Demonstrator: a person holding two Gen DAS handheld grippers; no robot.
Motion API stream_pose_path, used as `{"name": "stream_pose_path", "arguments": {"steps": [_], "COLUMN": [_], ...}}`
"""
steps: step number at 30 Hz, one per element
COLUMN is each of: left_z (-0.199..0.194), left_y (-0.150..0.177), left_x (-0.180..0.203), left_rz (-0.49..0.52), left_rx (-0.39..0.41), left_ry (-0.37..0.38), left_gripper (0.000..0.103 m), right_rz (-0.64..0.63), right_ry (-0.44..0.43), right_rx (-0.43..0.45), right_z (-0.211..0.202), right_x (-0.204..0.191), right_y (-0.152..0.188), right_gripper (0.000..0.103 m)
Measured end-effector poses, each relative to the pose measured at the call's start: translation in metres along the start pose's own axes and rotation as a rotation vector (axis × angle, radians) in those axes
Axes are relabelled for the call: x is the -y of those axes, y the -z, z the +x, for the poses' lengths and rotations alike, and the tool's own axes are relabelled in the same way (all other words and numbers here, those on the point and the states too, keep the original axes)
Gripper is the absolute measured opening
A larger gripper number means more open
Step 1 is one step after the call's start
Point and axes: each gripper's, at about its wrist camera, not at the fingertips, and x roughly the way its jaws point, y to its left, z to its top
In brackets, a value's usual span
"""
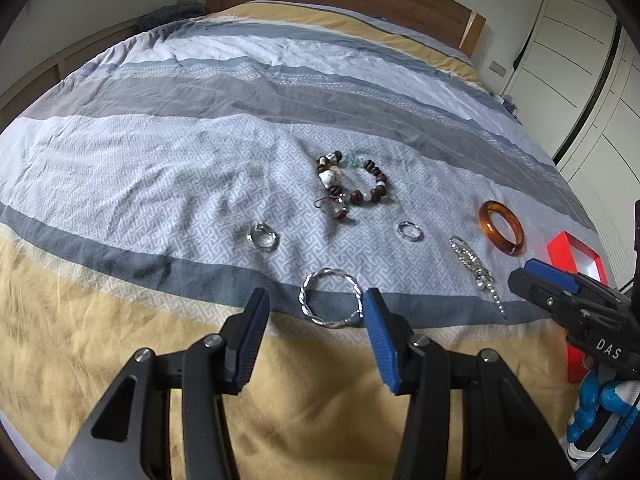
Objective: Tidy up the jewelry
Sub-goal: 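Move both tools down toward the jewelry on the bed, then grasp the twisted silver hoop with the left tool while the right grasps the rhinestone chain necklace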
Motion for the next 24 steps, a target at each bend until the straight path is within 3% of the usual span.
{"name": "stream_pose_path", "arguments": {"steps": [14, 16, 18, 20, 24], "left_z": [0.045, 0.045, 0.045, 0.044, 0.039], "left_y": [0.006, 0.007, 0.008, 0.008, 0.005], "left_x": [0.008, 0.010, 0.015, 0.018, 0.015], "left_rz": [0.118, 0.129, 0.145, 0.160, 0.123], "left_rx": [-0.063, -0.060, -0.049, -0.040, -0.030], "left_ry": [-0.107, -0.118, -0.130, -0.147, -0.131], "left_gripper": [0.040, 0.034, 0.018, 0.010, 0.005], "right_rz": [0.001, 0.006, 0.008, 0.006, 0.016], "right_ry": [0.003, -0.001, -0.003, -0.003, -0.004], "right_rx": [-0.053, -0.051, -0.050, -0.049, -0.040], "right_z": [0.053, 0.055, 0.056, 0.055, 0.049], "right_x": [0.003, 0.004, 0.004, 0.003, 0.001], "right_y": [0.000, 0.000, 0.001, 0.002, 0.005], "right_gripper": [0.040, 0.035, 0.025, 0.020, 0.018]}}
